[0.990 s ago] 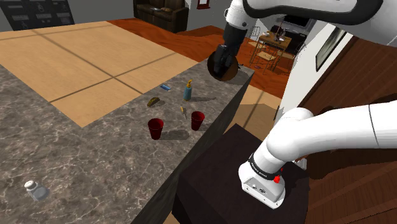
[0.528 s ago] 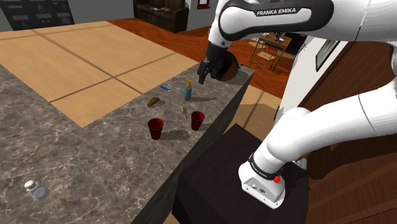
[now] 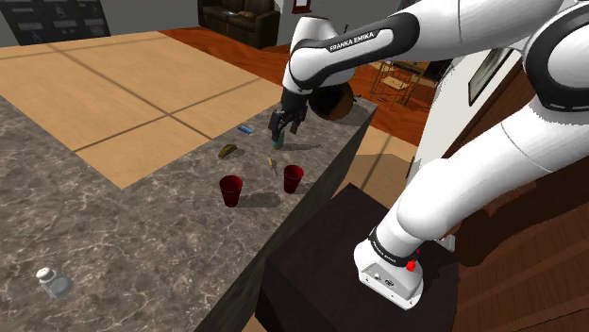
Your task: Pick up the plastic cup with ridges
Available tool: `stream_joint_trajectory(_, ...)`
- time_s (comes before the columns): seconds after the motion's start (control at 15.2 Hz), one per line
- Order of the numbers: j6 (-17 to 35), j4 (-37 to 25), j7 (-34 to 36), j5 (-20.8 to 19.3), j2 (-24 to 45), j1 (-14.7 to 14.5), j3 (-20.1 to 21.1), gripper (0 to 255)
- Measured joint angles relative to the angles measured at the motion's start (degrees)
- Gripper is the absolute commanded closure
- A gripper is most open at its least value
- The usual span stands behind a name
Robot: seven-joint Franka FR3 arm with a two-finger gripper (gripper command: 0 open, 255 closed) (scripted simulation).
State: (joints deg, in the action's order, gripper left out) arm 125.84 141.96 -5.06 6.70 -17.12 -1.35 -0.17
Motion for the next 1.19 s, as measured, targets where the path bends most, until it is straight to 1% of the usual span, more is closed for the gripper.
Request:
stream_joint_trajectory(0.13,3.68,-0.05,-0.46,1.04,4.05,-0.33,-0.03,0)
stream_joint_trajectory(0.46,11.20,-3.42,-1.37,4.14,15.68,-1.33,0.40,0)
stream_joint_trajectory(0.73,15.14,-7.15,-2.26,6.67,23.93,-1.80,1.01,0)
stream_joint_trajectory(0.92,18.39,-11.51,-2.98,8.66,31.90,-2.02,1.79,0)
stream_joint_trajectory(1.19,20.70,-17.17,-3.28,10.51,40.39,-2.17,2.93,0)
